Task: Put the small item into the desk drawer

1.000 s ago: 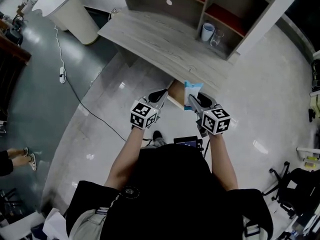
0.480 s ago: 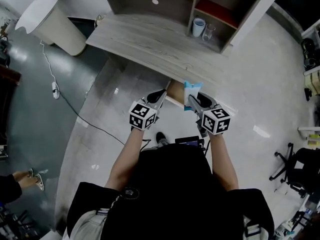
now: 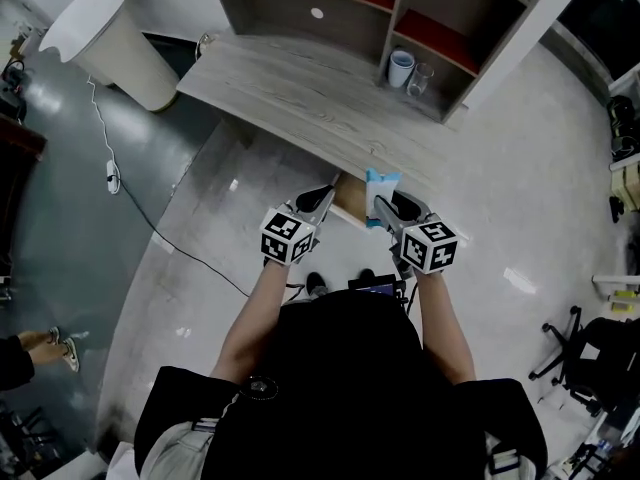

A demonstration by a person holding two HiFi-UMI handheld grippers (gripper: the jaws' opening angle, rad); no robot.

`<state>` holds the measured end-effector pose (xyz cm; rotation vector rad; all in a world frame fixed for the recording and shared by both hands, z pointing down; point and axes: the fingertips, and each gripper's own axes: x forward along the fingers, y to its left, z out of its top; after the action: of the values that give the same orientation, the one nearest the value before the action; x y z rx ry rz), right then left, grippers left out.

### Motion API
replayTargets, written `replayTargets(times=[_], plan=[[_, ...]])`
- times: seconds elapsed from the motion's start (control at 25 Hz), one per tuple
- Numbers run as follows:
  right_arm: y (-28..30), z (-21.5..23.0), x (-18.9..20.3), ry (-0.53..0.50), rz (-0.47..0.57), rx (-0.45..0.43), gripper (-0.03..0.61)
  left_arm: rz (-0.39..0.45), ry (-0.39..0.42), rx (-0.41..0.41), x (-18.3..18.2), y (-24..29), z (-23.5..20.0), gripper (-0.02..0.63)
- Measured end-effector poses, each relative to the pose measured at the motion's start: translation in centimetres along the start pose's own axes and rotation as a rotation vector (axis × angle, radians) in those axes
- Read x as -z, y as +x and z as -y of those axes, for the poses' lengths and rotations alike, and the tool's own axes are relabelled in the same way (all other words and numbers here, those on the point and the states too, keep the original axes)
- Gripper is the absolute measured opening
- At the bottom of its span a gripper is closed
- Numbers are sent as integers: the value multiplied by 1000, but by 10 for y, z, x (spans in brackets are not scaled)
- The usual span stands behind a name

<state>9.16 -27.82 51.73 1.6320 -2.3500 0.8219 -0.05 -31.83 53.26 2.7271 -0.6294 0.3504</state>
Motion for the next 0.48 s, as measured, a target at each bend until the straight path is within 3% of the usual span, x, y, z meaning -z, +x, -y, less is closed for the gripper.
replayTargets(times=[0.48], plan=[[2, 10, -18, -33, -1, -81, 137, 25, 0, -76, -14, 5, 2, 2]])
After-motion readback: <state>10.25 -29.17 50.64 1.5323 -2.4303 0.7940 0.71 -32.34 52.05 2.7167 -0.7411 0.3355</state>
